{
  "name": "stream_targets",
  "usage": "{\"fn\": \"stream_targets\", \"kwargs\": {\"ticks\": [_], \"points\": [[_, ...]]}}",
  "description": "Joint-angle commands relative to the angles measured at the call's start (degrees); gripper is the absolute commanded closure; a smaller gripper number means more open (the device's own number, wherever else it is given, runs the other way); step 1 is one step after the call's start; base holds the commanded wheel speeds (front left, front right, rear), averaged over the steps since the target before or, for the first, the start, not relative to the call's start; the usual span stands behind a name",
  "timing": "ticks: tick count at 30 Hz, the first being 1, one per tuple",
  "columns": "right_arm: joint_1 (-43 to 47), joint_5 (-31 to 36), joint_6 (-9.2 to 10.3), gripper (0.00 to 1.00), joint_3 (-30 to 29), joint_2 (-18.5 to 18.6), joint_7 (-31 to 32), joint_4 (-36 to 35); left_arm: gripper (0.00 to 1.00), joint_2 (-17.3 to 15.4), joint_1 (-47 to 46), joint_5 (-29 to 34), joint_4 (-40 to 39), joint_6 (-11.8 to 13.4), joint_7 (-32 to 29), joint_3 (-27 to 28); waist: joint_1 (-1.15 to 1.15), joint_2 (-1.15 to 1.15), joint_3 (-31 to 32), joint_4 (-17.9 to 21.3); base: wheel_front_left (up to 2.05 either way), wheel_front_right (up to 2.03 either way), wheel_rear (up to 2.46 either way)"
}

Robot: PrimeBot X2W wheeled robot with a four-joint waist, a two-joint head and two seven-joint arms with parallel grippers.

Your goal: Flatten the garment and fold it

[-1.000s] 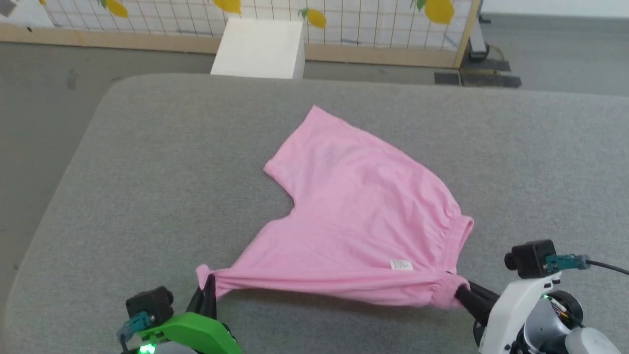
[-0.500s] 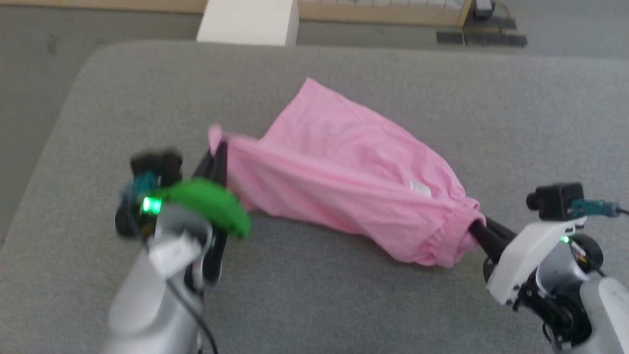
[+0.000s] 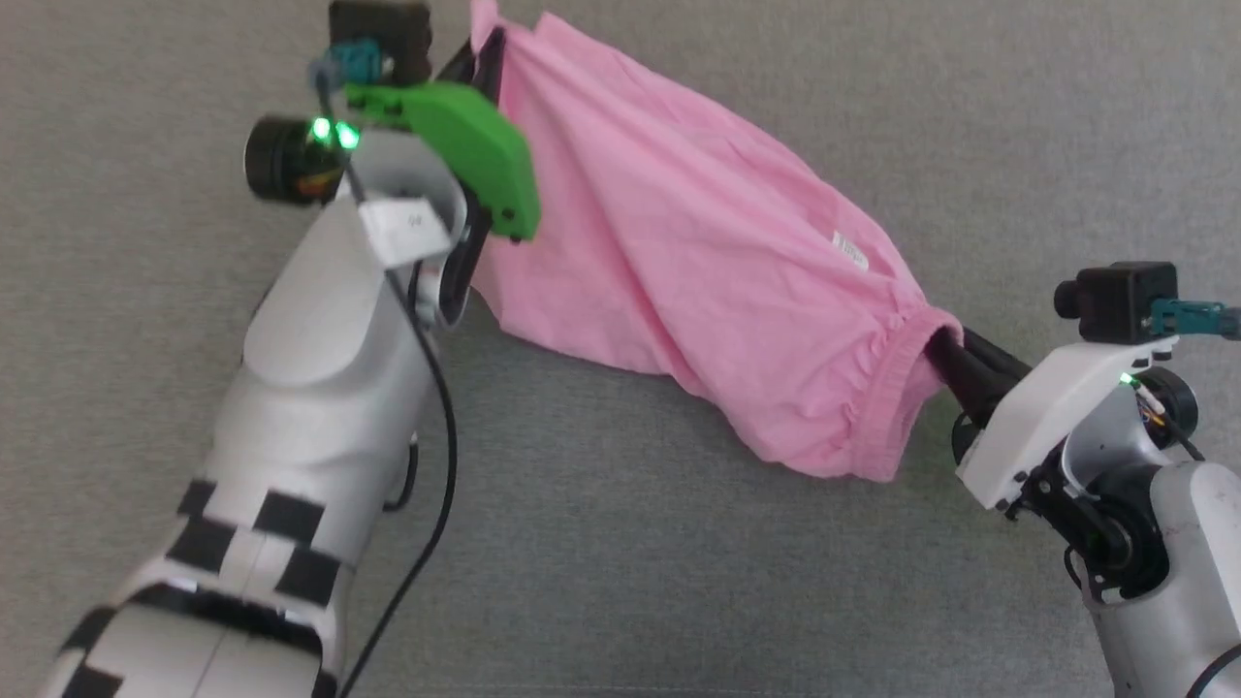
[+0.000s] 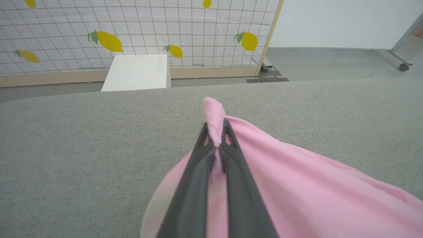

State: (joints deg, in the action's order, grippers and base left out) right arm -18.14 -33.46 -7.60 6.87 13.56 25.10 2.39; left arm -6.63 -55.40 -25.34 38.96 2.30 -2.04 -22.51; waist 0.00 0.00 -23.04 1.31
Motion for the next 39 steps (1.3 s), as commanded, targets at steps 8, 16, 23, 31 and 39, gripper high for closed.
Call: {"fn": "stream_targets", "kwargs": {"ticks": [8, 16, 23, 31, 39], "points": [[-1.69, -1.36, 0.11, 1.0, -0.79, -0.1, -0.27, -0.07, 1.0, 1.3, -9.95, 2.55, 9.49, -1.17, -0.41, -2.49, 0.0, 0.0, -8.48, 4.99, 0.0, 0.0, 0.0], [-1.84, -3.18, 0.11, 0.78, 2.03, -0.44, 0.94, -1.03, 1.0, 0.81, -13.95, 2.31, 17.6, -0.76, -0.38, -2.38, 0.0, 0.0, -10.3, 6.73, 0.0, 0.0, 0.0], [-0.22, -4.39, 0.11, 0.0, 2.34, 0.49, 1.4, -2.83, 0.0, 0.53, -15.49, 1.6, 21.0, 0.33, 3.48, -1.48, 0.0, 0.0, -8.95, 5.97, 0.0, 0.0, 0.0], [3.46, -3.16, 0.11, 0.0, -1.13, 1.59, 2.77, -6.3, 0.0, -0.59, -15.5, 0.02, 22.66, 0.64, 8.8, 0.18, 0.0, 0.0, -2.78, 3.72, 0.0, 0.0, 0.0], [7.53, 2.63, 0.11, 0.0, -5.32, -0.71, 2.43, -10.97, 0.0, -2.18, -10.24, -1.34, 17.03, -4.62, 16.09, 0.83, 0.0, 0.0, 5.36, 1.25, 0.0, 0.0, 0.0]]}}
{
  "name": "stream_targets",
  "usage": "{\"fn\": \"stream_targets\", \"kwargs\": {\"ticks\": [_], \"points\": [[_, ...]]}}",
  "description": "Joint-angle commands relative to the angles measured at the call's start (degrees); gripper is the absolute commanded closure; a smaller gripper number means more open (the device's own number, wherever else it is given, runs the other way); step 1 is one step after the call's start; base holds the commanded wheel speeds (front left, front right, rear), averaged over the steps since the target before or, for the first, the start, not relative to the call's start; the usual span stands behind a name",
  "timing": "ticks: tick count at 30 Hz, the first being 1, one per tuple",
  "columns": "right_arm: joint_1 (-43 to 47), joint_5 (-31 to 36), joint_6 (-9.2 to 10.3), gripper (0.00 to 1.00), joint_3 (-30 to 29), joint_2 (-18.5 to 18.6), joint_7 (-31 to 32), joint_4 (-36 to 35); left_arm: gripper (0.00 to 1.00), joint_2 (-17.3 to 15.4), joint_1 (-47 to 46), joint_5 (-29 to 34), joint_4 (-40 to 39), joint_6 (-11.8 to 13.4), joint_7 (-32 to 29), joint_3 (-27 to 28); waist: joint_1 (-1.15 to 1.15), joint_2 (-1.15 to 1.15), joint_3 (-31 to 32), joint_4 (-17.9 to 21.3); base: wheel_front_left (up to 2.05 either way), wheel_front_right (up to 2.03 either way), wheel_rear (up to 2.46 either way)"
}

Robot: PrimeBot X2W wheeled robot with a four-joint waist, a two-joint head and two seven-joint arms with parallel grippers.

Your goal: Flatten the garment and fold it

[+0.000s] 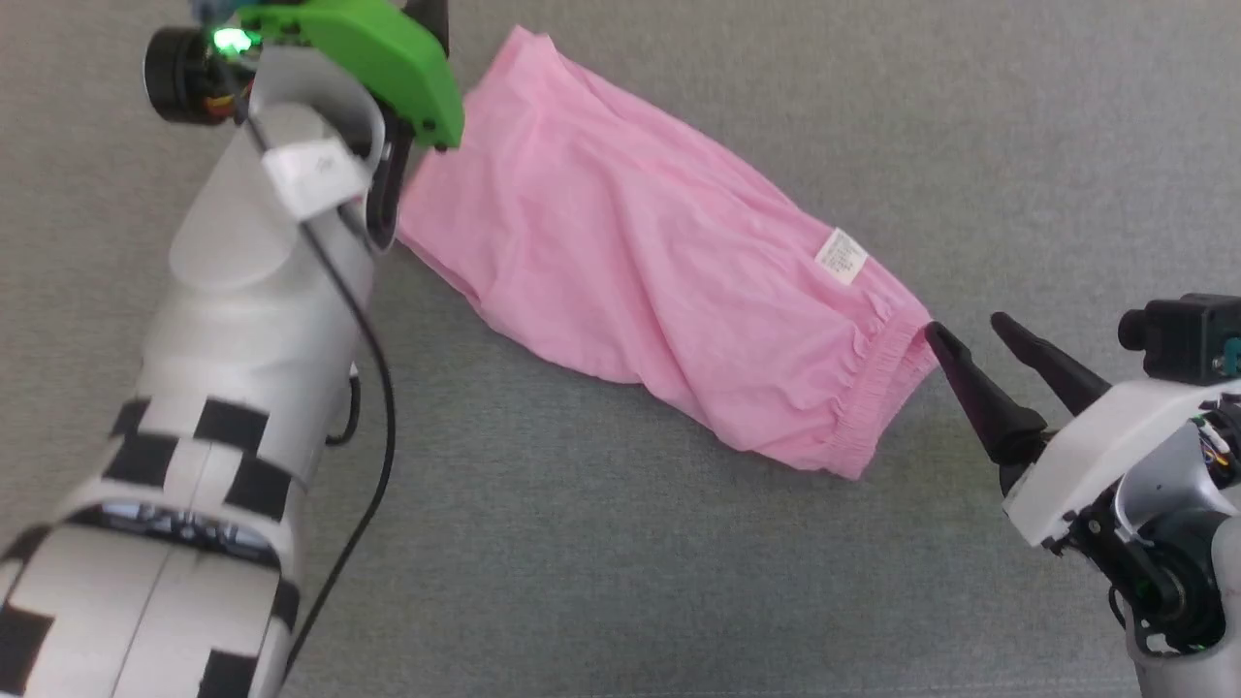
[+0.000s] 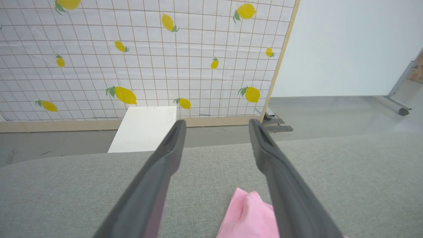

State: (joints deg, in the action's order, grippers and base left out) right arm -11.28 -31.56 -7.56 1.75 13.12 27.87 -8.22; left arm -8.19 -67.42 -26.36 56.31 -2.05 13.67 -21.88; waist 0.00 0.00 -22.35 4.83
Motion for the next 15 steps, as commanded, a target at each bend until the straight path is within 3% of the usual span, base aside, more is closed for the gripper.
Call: {"fn": "stream_targets", "kwargs": {"ticks": [1, 6, 15], "points": [[1.13, 1.97, 0.08, 0.0, -0.44, -0.36, -0.25, -0.79, 0.0, -0.89, 3.08, -0.57, -1.72, -0.36, 0.71, 0.62, 0.0, 0.0, 5.36, -2.54, 0.0, 0.0, 0.0], [4.31, 10.32, 0.08, 0.0, -2.58, -0.96, 2.16, -3.23, 0.0, -2.96, 14.36, -0.61, -14.06, 0.47, 1.28, 2.81, 0.0, 0.0, 8.9, -3.97, 0.0, 0.0, 0.0], [8.77, 20.75, 0.08, 0.0, -1.01, -6.92, 9.71, -4.36, 0.0, -6.09, 40.25, 1.37, -40.74, 6.77, 1.31, 7.55, 0.0, 0.0, 12.21, -4.53, 0.0, 0.0, 0.0]]}}
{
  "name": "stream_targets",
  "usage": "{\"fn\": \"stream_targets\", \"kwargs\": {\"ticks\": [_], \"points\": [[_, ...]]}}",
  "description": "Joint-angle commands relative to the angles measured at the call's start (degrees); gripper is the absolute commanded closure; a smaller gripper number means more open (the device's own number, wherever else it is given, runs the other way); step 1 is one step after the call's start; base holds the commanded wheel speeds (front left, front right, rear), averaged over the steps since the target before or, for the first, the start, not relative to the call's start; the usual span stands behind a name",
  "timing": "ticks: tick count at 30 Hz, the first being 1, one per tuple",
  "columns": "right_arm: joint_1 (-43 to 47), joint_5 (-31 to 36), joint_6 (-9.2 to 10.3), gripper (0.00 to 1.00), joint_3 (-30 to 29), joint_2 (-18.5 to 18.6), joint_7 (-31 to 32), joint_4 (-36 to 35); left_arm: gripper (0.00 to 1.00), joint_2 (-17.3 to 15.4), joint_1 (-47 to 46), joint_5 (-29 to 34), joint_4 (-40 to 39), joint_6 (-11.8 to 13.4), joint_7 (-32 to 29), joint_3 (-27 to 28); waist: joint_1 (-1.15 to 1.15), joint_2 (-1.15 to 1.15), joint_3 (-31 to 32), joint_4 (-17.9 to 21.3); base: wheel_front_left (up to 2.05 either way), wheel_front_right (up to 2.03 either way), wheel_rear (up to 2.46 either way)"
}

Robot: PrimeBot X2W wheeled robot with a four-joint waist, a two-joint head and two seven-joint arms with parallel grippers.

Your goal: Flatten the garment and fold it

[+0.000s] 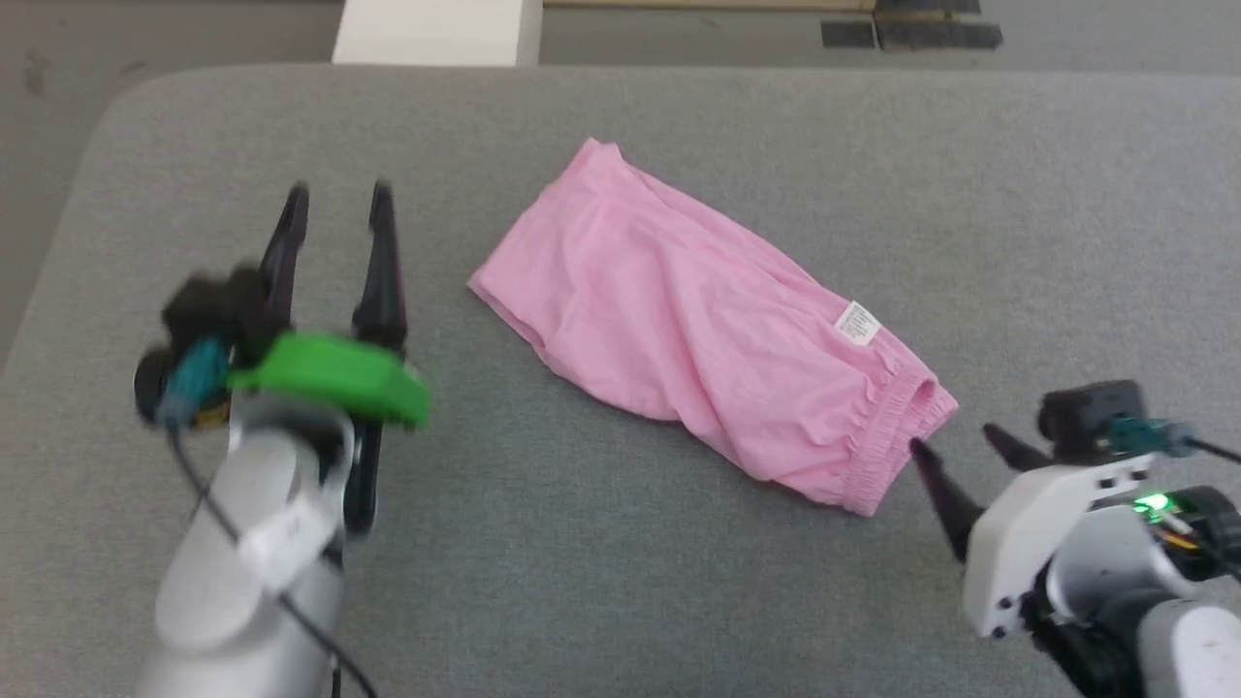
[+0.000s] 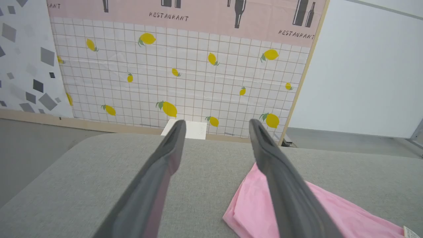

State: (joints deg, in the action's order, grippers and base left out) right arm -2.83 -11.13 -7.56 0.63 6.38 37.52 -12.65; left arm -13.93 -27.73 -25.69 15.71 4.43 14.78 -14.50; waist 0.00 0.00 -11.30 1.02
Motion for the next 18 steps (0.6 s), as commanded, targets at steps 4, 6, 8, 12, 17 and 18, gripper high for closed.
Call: {"fn": "stream_targets", "kwargs": {"ticks": [4, 6, 8, 12, 17, 18], "points": [[-0.78, 2.75, 0.08, 0.0, 1.88, -2.37, -0.07, 3.67, 0.0, -0.62, 9.85, 0.49, -8.72, 3.67, 0.21, 2.4, 0.0, 0.0, 1.06, -0.7, 0.0, 0.0, 0.0], [-1.56, 3.79, 0.08, 0.0, 2.31, -2.87, -0.37, 5.92, 0.0, -0.82, 12.93, 0.47, -11.69, 4.7, 0.16, 2.74, 0.0, 0.0, 0.58, -0.97, 0.0, 0.0, 0.0], [-2.5, 4.73, 0.08, 0.0, 2.07, -3.17, -1.05, 8.16, 0.0, -0.89, 15.02, 0.46, -14.14, 5.65, -0.05, 2.98, 0.0, 0.0, -0.01, -1.33, 0.0, 0.0, 0.0], [-4.15, 6.57, 0.08, 0.0, 0.78, -3.41, -2.71, 12.72, 0.0, -1.03, 16.74, 0.49, -17.11, 6.48, -0.72, 2.86, 0.0, 0.0, -1.04, -2.04, 0.0, 0.0, 0.0], [-5.18, 5.58, 0.08, 0.0, 0.0, -3.47, -4.4, 17.85, 0.0, -0.64, 17.19, 0.48, -18.34, 6.8, -1.37, 2.03, 0.0, 0.0, -2.05, -2.56, 0.0, 0.0, 0.0], [-5.32, 5.26, 0.08, 0.0, 0.09, -3.48, -4.53, 18.98, 0.0, -0.52, 17.19, 0.51, -18.45, 6.85, -1.4, 1.83, 0.0, 0.0, -2.28, -2.64, 0.0, 0.0, 0.0]]}}
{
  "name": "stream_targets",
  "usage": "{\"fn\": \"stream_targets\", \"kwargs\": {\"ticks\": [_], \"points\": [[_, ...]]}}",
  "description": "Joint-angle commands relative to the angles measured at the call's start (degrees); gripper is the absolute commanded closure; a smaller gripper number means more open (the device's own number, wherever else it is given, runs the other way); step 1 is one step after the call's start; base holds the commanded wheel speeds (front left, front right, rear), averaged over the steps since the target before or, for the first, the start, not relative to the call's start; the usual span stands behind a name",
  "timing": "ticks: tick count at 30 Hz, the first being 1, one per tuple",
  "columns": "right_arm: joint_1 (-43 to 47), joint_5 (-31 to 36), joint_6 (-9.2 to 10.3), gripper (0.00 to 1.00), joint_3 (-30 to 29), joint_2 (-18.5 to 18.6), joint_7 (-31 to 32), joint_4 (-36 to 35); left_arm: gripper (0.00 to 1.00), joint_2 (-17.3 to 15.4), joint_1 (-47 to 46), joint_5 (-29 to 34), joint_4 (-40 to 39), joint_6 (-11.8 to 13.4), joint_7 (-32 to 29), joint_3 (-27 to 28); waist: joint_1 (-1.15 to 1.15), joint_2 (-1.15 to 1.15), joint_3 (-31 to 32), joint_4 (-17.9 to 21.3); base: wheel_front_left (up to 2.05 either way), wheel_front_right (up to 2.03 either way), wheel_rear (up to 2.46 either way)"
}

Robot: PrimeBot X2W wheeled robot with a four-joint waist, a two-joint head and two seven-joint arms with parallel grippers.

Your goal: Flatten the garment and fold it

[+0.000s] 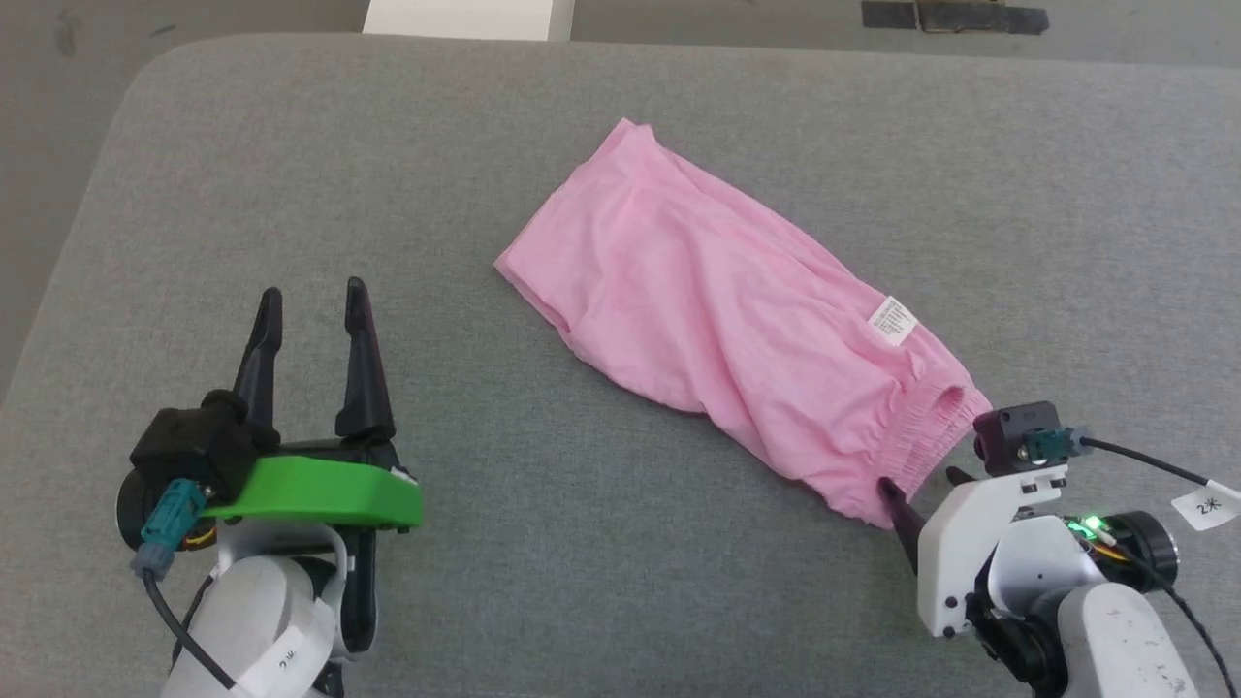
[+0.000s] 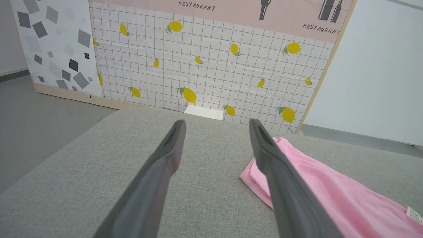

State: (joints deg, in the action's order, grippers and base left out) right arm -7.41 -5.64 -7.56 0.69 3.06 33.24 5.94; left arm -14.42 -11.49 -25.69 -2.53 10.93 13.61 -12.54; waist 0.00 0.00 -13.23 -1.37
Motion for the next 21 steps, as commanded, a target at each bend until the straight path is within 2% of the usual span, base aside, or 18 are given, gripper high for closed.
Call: {"fn": "stream_targets", "kwargs": {"ticks": [1, 9, 10, 11, 16, 19, 20, 21], "points": [[-0.87, -0.3, 0.08, 0.0, 0.1, -0.16, -0.37, 1.24, 0.0, 0.06, 0.96, 0.52, -0.27, 0.41, -0.24, -0.25, 0.0, 0.0, -0.51, -0.29, 0.0, 0.0, 0.0], [-2.65, -2.18, 0.08, 0.02, 1.14, -0.17, -0.75, 7.3, 0.0, 0.25, 0.49, 0.44, -0.08, 0.39, -0.3, -0.87, 0.0, 0.0, -1.97, -0.97, 0.0, 0.0, 0.0], [-2.87, -2.45, 0.08, 0.67, 1.32, -0.17, -0.61, 7.74, 0.0, 0.25, 0.43, 0.45, -0.02, 0.4, -0.29, -0.94, 0.0, 0.0, -2.08, -1.06, 0.0, 0.0, 0.0], [-3.07, -2.57, 0.08, 1.0, 1.53, -0.17, -0.65, 7.89, 0.0, 0.25, 0.38, 0.46, 0.02, 0.39, -0.29, -1.0, 0.0, 0.0, -2.15, -1.13, 0.0, 0.0, 0.0], [-3.81, -3.02, 0.08, 1.0, 2.21, -0.18, -0.89, 7.11, 0.0, 0.18, 0.31, -0.34, 0.96, -0.16, -1.82, -1.81, 0.0, 0.0, -1.77, -0.75, 0.0, 0.0, 0.0], [-4.0, -3.48, 0.08, 1.0, 2.11, -0.18, -1.16, 6.03, 0.0, 0.25, -1.34, -1.37, 2.59, -1.03, -4.88, -2.84, 0.0, 0.0, -1.6, -0.41, 0.0, 0.0, 0.0], [-4.18, -4.22, 0.08, 1.0, 2.17, -0.18, -1.56, 4.85, 0.0, 0.76, -4.74, -2.77, 5.44, -1.81, -10.2, -4.3, 0.0, 0.0, -1.81, -0.1, 0.0, 0.0, 0.0], [-4.27, -4.51, 0.08, 1.0, 2.36, -0.18, -1.79, 4.3, 0.0, 1.28, -6.54, -4.04, 7.26, -2.01, -12.95, -4.51, 0.0, 0.0, -2.09, 0.04, 0.0, 0.0, 0.0]]}}
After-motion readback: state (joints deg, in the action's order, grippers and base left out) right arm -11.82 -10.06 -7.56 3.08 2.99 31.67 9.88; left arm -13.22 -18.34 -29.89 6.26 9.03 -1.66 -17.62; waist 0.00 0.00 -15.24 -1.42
